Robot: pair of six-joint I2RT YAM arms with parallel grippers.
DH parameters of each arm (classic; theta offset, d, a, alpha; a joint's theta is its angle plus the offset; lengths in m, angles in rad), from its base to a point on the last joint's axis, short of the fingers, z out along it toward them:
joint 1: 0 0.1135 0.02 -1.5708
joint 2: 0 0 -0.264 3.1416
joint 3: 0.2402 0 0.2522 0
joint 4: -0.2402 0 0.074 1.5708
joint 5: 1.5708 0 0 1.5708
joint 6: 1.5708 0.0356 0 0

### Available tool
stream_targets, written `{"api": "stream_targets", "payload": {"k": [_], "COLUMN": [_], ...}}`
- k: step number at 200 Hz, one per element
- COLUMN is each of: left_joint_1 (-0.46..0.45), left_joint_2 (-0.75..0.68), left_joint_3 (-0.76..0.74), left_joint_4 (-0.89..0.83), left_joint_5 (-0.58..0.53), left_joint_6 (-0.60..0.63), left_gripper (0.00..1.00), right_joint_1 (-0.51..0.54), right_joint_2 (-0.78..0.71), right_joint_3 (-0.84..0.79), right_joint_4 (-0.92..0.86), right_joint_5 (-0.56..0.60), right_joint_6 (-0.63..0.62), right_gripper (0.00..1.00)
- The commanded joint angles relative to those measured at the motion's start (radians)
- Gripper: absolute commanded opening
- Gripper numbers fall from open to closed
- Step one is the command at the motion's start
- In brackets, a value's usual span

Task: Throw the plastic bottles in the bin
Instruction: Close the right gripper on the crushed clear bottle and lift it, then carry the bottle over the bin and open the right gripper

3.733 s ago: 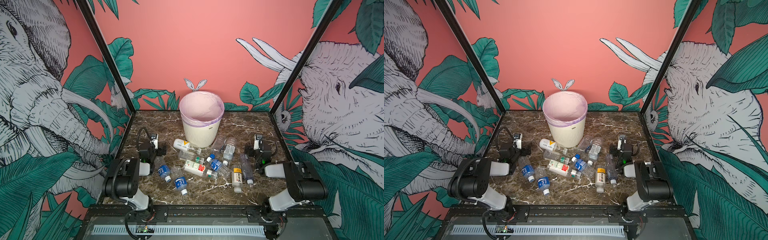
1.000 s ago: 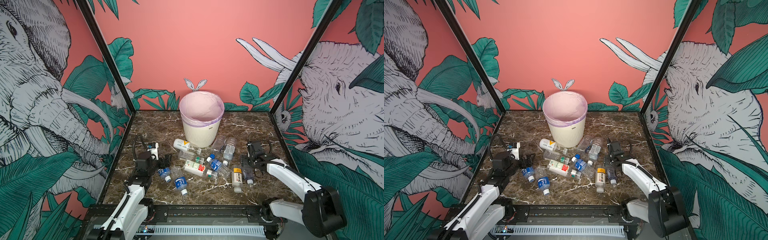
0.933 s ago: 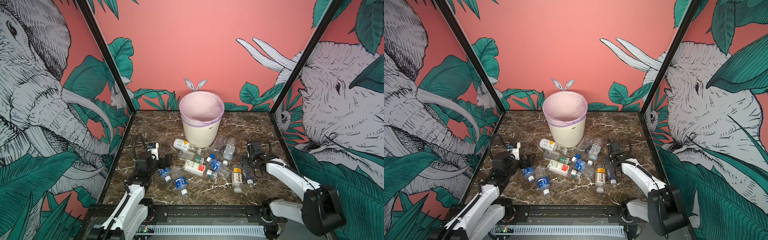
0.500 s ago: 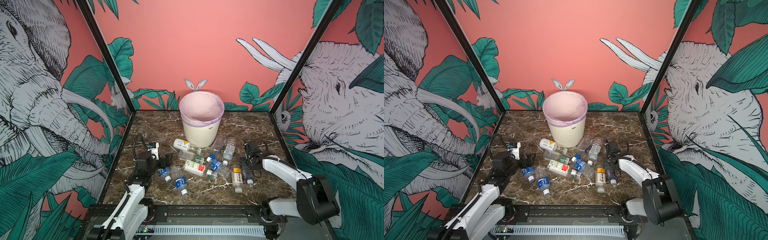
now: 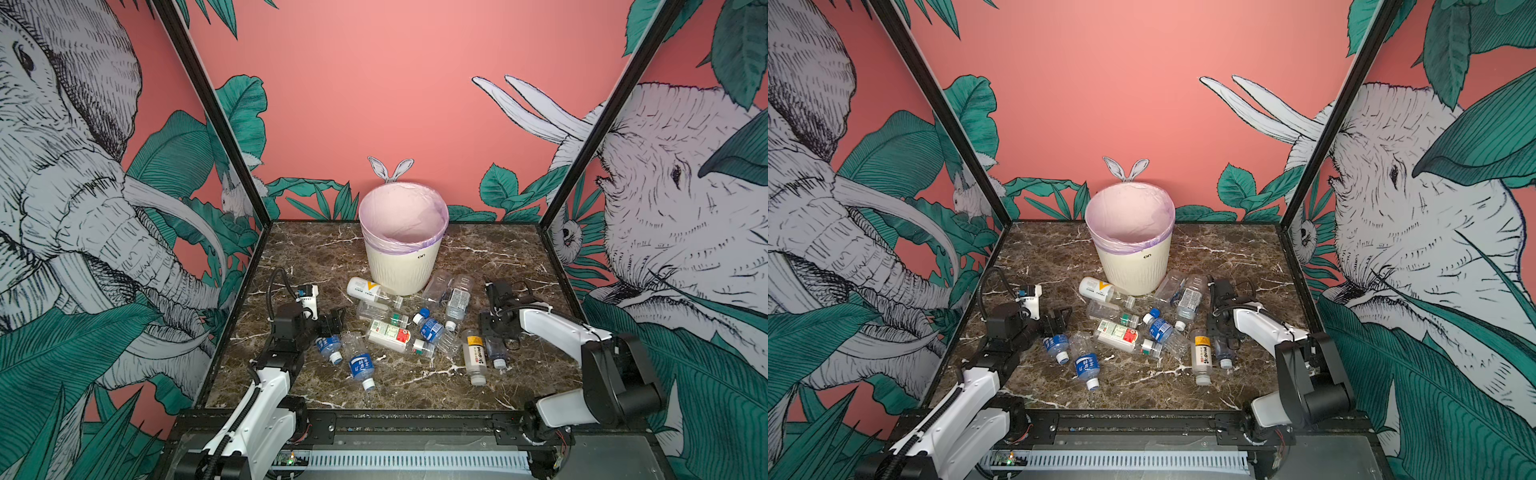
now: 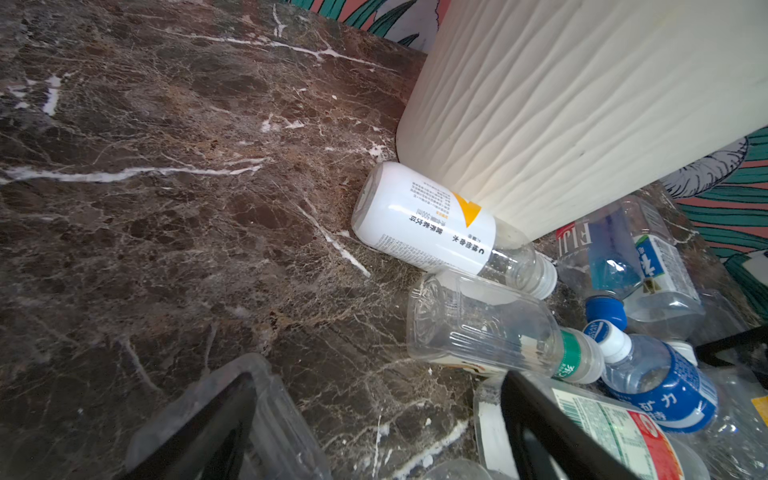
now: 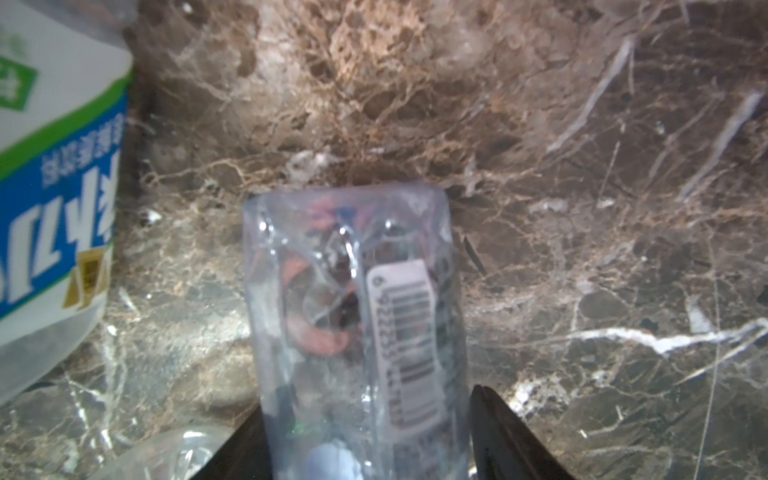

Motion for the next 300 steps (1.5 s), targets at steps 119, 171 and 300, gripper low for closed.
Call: {"api": "stream_targets", "payload": {"k": [119, 171, 300], "left_joint_1": [-0.004, -0.003, -0.003], "left_joint_2": [0.002, -0.008, -0.014], "left_joint_3": [-0.009, -0.013, -0.016], "left_joint_4": [0.028, 0.041, 0.04], "left_joint_5": [0.01, 0.036, 0.035], "left_joint_6": [0.0, 0.001, 0.004], "left_gripper": [0.93, 0.93, 0.9], "right_joint_1": [0.019, 0.091, 0.285], "right_joint_2": [-0.45, -0.708, -0.187], "right_joint_3": [-0.067, -0.146, 0.813], "right_joint_4": [0.026, 0.158, 0.135], "right_joint_5": [0.012, -0.096, -0.075], "right_joint_6": [-0.056, -0.089, -0.189], "right_gripper": [0.43, 0.38, 0.42]}}
